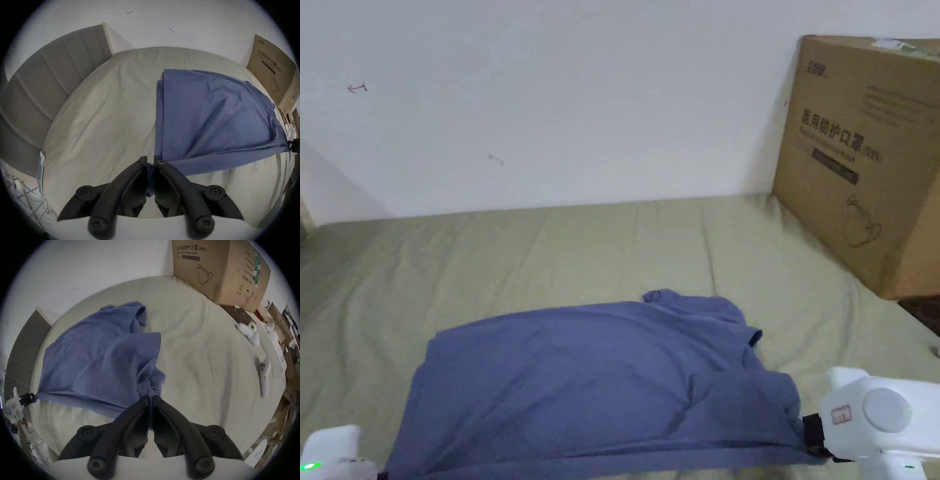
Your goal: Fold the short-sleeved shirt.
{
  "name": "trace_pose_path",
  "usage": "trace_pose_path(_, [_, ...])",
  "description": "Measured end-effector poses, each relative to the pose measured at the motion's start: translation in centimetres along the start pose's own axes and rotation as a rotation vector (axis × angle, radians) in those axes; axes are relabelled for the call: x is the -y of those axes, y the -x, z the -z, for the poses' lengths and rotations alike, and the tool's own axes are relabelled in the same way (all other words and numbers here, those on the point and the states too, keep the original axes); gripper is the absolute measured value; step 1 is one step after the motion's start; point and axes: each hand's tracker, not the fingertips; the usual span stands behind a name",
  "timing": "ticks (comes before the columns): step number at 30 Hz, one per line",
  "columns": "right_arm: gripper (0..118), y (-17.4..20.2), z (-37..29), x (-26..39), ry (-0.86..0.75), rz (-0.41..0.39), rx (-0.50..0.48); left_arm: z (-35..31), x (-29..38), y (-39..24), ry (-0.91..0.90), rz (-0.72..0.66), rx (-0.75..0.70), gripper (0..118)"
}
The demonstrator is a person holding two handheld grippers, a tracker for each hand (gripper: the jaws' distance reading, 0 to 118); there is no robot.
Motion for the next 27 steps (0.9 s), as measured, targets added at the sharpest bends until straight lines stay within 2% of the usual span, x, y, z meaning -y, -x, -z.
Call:
trace_pose_path(6, [4, -2.0, -4.3, 9.9, 0.033, -0.004, -0.018, -6.0, 8.3, 2.8, -0.019, 0.036, -0.006, 7])
trace_pose_path(8, [4, -2.4, -5.5, 12.5, 0.035, 0.009, -0.035, -7.8, 10.5, 3.6, -0.02, 0.01, 0.0, 7])
trace_pose_path(17, [4, -2.8, -7.3, 17.1, 0.028, 0.086, -0.053, -9.5, 14.4, 3.5, -0.019, 0.067, -0.014, 7])
trace_pose_path(18, [4, -2.6, -7.4, 17.1, 0.021, 0.09, -0.051, -9.5, 14.2, 3.4, -0.02, 0.068, -0.014, 8])
trace_pose_path(19, [6, -2.4, -7.6, 17.1, 0.006, 0.089, -0.049, -9.7, 14.1, 3.3, -0.015, 0.071, -0.016, 22])
trace_pose_path(20, [14, -2.1, -8.0, 16.8, -0.001, 0.079, -0.052, -9.9, 14.0, 3.2, -0.008, 0.079, -0.02, 44])
trace_pose_path(21, [34, -1.9, -8.3, 16.8, -0.009, 0.051, -0.055, -10.2, 14.0, 3.3, -0.016, 0.085, -0.01, 70])
trace_pose_path(22, [74, -1.6, -8.7, 16.9, -0.026, 0.027, -0.046, -10.7, 13.8, 3.4, -0.033, 0.082, 0.005, 96])
trace_pose_path(23, [94, -1.3, -9.1, 17.0, -0.033, 0.015, -0.041, -11.2, 13.8, 3.4, -0.042, 0.079, 0.011, 104])
trace_pose_path(26, [96, -0.8, -10.7, 17.0, -0.066, -0.018, -0.056, -13.4, 13.5, 3.5, -0.075, 0.062, 0.029, 100])
trace_pose_path(27, [93, -0.5, -11.0, 17.1, -0.073, -0.021, -0.06, -13.9, 13.5, 3.7, -0.082, 0.046, 0.049, 86])
